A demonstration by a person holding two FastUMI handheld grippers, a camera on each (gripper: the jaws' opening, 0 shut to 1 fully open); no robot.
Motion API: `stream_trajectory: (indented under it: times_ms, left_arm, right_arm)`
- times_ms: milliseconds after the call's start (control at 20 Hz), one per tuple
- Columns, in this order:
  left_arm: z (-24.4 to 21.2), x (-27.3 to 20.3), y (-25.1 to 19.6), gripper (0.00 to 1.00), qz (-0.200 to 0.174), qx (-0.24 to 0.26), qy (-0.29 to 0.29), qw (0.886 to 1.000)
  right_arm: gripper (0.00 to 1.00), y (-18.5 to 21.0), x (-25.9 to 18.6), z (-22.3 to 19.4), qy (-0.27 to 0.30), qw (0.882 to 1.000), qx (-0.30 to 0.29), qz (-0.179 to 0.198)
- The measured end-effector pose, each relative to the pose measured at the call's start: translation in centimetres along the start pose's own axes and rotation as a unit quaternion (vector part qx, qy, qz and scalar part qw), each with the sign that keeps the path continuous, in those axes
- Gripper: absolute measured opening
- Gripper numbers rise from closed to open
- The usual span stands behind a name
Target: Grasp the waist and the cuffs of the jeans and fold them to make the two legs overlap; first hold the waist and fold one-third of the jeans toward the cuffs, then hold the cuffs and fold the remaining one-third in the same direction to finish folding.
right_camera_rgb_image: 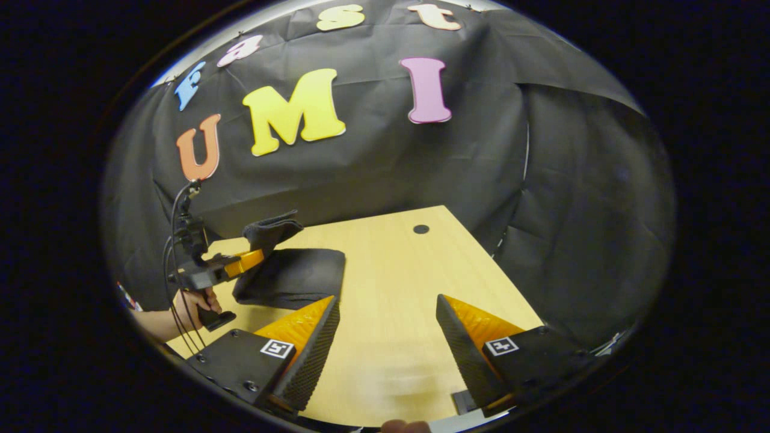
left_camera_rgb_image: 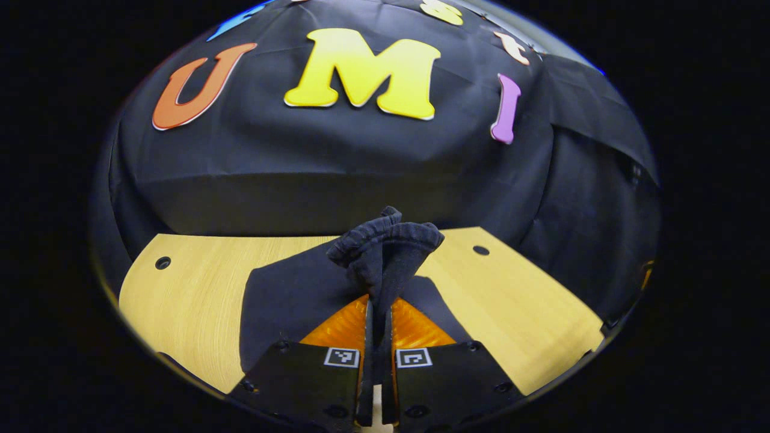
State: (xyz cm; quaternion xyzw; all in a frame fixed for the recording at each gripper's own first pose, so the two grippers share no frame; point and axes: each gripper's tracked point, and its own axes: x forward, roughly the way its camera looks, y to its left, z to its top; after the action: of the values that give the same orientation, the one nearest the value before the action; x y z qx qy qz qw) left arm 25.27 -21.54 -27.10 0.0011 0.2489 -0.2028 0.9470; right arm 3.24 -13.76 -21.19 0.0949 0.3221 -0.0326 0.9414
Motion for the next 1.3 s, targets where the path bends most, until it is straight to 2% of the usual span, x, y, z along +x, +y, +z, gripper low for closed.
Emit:
stream_trajectory:
  times_ms: [50,250,300,350,400,550,600,650,750,900,1000,1050,1150,1250,1300]
  left_arm:
    - [-1.3,0.7,-1.2,0.08,0.003,0.015,0.010,1.000]
    - [-6.0,2.8,-2.2,0.15,0.026,0.027,0.058,0.998]
    - [-6.3,3.0,-2.6,0.18,0.026,0.023,0.063,0.997]
    - [-6.6,2.9,-3.1,0.24,0.027,0.019,0.065,0.997]
    - [-6.4,2.6,-3.9,0.59,0.017,0.015,0.068,0.997]
    - [-5.2,0.9,-4.7,1.00,0.021,0.007,0.061,0.998]
    - [-4.2,-0.2,-4.9,1.00,0.020,-0.006,0.053,0.998]
    - [-2.9,-1.5,-4.9,1.00,0.022,-0.018,0.042,0.999]
    - [0.7,-4.9,-3.9,1.00,0.036,-0.031,0.010,0.999]
    - [7.3,-11.3,-0.9,1.00,0.072,-0.036,-0.061,0.995]
    - [10.9,-15.6,1.4,0.99,0.103,-0.051,-0.107,0.988]
    - [12.5,-17.6,2.7,1.00,0.122,-0.058,-0.130,0.982]
    - [15.0,-21.2,4.7,1.00,0.151,-0.065,-0.164,0.973]
    - [16.1,-24.0,5.9,0.98,0.171,-0.067,-0.184,0.966]
    - [16.2,-25.2,6.3,0.98,0.180,-0.063,-0.189,0.963]
  right_arm:
    - [0.94,-0.6,-0.2,-0.4,0.004,1.000,0.000,-0.003]
    - [0.94,-2.0,-0.2,-1.4,0.018,1.000,-0.006,-0.003]
    - [0.94,-2.2,-0.1,-1.5,0.020,1.000,-0.008,-0.001]
    - [0.99,-2.2,0.1,-1.4,0.018,1.000,-0.008,0.001]
    - [0.99,-2.1,0.3,-1.2,0.018,1.000,-0.006,0.005]
    - [0.99,-1.1,1.0,-0.2,0.005,1.000,-0.010,0.014]
    - [0.99,-0.4,1.1,0.4,-0.003,1.000,-0.018,0.018]
    - [0.94,0.6,1.3,1.3,-0.015,0.999,-0.026,0.025]
    - [0.94,3.1,1.6,3.8,-0.044,0.997,-0.040,0.040]
    - [1.00,8.0,0.8,8.4,-0.110,0.990,-0.057,0.074]
    - [1.00,11.2,-0.2,11.1,-0.154,0.981,-0.069,0.092]
    - [0.94,12.7,-0.7,12.2,-0.174,0.977,-0.074,0.097]
    - [0.94,16.0,-2.1,13.8,-0.209,0.967,-0.086,0.117]
    - [0.94,17.8,-3.5,14.8,-0.239,0.959,-0.098,0.114]
    - [0.99,18.6,-4.0,14.8,-0.248,0.957,-0.099,0.113]
